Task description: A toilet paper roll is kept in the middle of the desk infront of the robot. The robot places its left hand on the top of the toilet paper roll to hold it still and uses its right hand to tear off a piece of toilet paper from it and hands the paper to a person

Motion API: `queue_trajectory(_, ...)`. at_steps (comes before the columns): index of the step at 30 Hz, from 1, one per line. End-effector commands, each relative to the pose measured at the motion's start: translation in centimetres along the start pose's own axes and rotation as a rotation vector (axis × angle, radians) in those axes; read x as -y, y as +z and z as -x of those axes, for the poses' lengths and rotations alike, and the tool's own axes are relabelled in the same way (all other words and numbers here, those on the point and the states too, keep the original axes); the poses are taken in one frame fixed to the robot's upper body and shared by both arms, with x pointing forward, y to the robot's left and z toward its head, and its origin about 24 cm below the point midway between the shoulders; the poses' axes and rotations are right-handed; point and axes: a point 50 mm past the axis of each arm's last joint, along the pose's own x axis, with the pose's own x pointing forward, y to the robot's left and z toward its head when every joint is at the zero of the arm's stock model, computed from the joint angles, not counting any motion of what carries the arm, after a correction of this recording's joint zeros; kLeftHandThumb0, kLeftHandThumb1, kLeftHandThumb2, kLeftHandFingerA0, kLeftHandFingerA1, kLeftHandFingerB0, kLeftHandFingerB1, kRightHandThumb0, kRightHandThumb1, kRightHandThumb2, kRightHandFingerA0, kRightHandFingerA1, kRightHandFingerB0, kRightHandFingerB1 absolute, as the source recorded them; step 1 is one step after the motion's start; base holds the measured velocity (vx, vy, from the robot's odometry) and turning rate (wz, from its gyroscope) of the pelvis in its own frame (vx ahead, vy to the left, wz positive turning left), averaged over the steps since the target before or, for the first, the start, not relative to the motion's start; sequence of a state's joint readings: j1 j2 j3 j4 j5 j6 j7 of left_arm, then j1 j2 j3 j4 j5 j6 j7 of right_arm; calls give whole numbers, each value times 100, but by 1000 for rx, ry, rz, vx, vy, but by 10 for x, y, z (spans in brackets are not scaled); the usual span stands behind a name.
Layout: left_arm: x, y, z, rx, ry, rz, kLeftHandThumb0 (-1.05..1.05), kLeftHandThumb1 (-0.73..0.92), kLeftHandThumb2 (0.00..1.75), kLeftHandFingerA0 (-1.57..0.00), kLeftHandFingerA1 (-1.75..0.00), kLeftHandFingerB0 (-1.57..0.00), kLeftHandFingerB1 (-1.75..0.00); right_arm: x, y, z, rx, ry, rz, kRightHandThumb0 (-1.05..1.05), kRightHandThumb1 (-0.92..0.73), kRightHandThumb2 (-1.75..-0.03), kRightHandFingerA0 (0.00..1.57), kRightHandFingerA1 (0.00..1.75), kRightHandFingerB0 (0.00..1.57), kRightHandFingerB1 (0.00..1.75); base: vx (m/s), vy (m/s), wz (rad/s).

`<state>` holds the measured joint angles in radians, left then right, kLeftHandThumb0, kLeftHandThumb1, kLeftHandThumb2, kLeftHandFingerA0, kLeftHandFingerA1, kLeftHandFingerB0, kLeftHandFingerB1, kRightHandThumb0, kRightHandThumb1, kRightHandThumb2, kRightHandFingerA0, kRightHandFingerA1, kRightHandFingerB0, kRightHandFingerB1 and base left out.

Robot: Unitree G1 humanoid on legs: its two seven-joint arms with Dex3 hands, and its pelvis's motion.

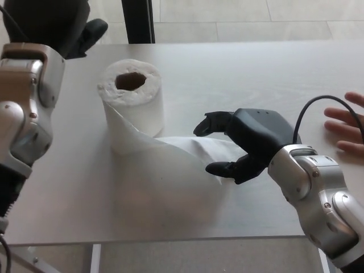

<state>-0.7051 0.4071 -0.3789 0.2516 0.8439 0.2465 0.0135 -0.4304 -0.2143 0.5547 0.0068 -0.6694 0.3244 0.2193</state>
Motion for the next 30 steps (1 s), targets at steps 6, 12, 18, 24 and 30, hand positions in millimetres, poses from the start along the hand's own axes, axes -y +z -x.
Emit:
queue_trajectory(6, 40, 22, 14, -3, -115, 53, -64, 92, 67, -11, -47, -16, -33, -2, -3, -2, -50, -3, 23, -60, -62, -59, 32, 73, 38, 44, 0, 0, 0)
queue_trajectory(12, 56, 27, 21, -38, -146, 85, -64, 92, 66, -11, -47, -17, -33, -1, -3, -3, -65, 16, 42, -60, -63, -59, 27, 65, 39, 42, 0, 0, 0)
queue_trajectory(18, 67, 25, 26, -44, -172, 87, -61, 91, 66, -11, -46, -18, -33, -1, -1, -6, -72, 19, 34, -59, -63, -59, 26, 64, 38, 41, 0, 0, 0)
queue_trajectory(24, 87, 14, 37, -39, -239, -2, -61, 92, 66, -10, -45, -18, -32, -1, 1, -7, -75, 14, 43, -60, -65, -58, 22, 66, 35, 42, 0, 0, 0)
queue_trajectory(30, 102, 1, 43, -92, -266, 6, -59, 92, 67, -11, -46, -16, -34, 3, 1, -9, -79, 22, 51, -64, -64, -59, 21, 61, 34, 38, 0, 0, 0)
